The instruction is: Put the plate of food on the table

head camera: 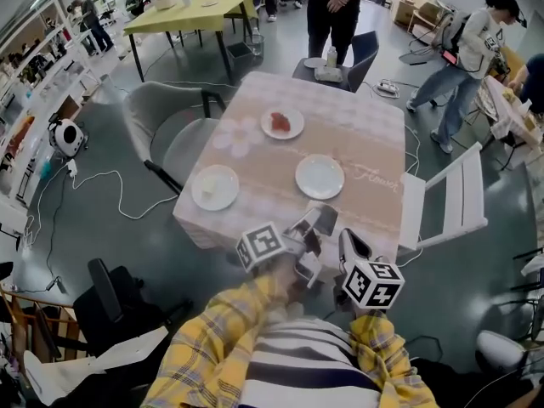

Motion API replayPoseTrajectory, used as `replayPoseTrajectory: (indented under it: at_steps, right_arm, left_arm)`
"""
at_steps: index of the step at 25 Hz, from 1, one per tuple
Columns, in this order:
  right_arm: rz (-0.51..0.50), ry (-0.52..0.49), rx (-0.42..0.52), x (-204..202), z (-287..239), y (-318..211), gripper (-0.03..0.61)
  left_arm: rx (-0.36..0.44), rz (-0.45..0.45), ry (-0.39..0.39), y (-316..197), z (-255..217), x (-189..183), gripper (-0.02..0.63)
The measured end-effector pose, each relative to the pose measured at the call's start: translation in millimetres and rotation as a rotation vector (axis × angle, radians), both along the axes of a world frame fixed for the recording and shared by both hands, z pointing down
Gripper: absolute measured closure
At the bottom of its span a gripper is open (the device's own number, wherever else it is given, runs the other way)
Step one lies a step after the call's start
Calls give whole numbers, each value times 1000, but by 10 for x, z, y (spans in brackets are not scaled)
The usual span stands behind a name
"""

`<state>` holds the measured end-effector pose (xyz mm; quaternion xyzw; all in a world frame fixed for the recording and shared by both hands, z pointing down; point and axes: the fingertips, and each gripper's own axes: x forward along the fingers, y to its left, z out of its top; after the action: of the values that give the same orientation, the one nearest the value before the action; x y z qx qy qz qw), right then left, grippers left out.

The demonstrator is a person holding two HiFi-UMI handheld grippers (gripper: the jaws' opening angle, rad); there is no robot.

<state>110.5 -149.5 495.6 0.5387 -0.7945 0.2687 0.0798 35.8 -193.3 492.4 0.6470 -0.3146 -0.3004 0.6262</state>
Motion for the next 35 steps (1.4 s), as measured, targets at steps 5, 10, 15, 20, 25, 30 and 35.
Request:
replayPoseTrajectory:
  at_steps: [5, 10, 15, 20, 25, 30, 35]
  right_arm:
    - [32, -1, -12, 60, 21, -176, 583]
    - [51, 6, -35, 91, 97, -314, 583]
    - [64, 7, -52, 109, 155, -523, 583]
    - [72, 0, -71, 94, 170, -771, 583]
    - [60, -1, -94, 6, 272, -1005, 583]
    - [56, 0, -113, -76, 370, -1228, 583]
    - [63, 13, -130, -41, 449, -1370, 583]
  left_arm:
    - [-1, 23, -6, -232, -36, 105, 555]
    - [-3, 40, -18, -418, 23, 173, 555]
    - [-20, 41, -35, -624, 159, 206, 555]
    - [-57, 5, -27, -870, 304, 163, 555]
    - [-120, -28, -15, -1118, 501, 73, 555]
    - [-161, -38, 6, -1351, 641, 43, 555]
    - [-240, -37, 8, -1454, 827, 28, 555]
